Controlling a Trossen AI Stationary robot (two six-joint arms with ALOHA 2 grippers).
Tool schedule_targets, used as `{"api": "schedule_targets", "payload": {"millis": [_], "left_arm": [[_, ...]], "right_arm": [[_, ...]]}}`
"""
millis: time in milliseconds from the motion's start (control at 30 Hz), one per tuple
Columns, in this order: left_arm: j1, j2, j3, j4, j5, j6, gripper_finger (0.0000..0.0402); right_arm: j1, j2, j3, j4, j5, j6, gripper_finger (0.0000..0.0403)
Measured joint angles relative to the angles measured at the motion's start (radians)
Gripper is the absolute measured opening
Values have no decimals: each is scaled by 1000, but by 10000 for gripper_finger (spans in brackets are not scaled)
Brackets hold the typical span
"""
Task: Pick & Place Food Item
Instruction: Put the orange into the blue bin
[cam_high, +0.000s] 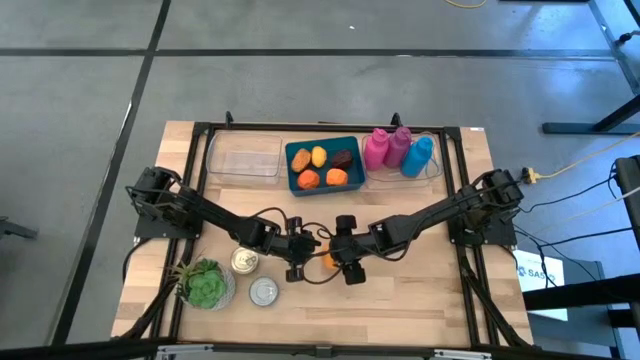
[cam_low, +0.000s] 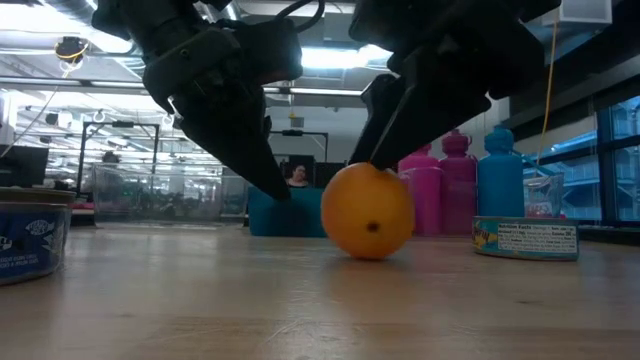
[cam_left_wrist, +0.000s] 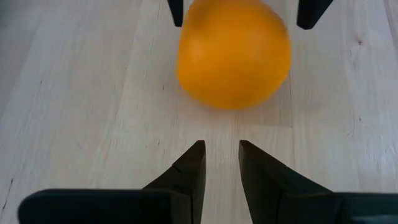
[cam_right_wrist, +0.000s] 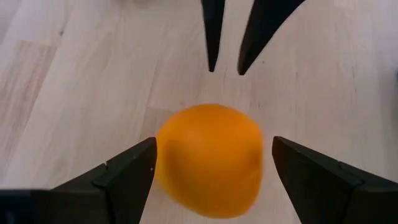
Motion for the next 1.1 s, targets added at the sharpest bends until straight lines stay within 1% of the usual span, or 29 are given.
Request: {"api": "schedule_targets", "payload": {"millis": [333, 433, 633, 767, 1000, 1100], "left_arm": [[0, 0, 0, 3, 2, 0, 88], [0, 0, 0, 23, 25, 0, 88], [0, 0, 0, 39, 27, 0, 88], [0, 0, 0, 39, 47, 1, 88], [0, 0, 0, 38, 46, 1, 88], [0, 0, 0, 38, 46, 0, 88]], "right_arm": [[0, 22, 1, 23, -14, 3, 318], [0, 23, 1, 40, -13, 3, 318], [0, 25, 1, 58, -25, 2, 318], [0, 25, 1, 69, -28, 2, 318], [0, 26, 1, 68, -28, -1, 318], [0, 45, 1, 76, -28, 1, 318]]}}
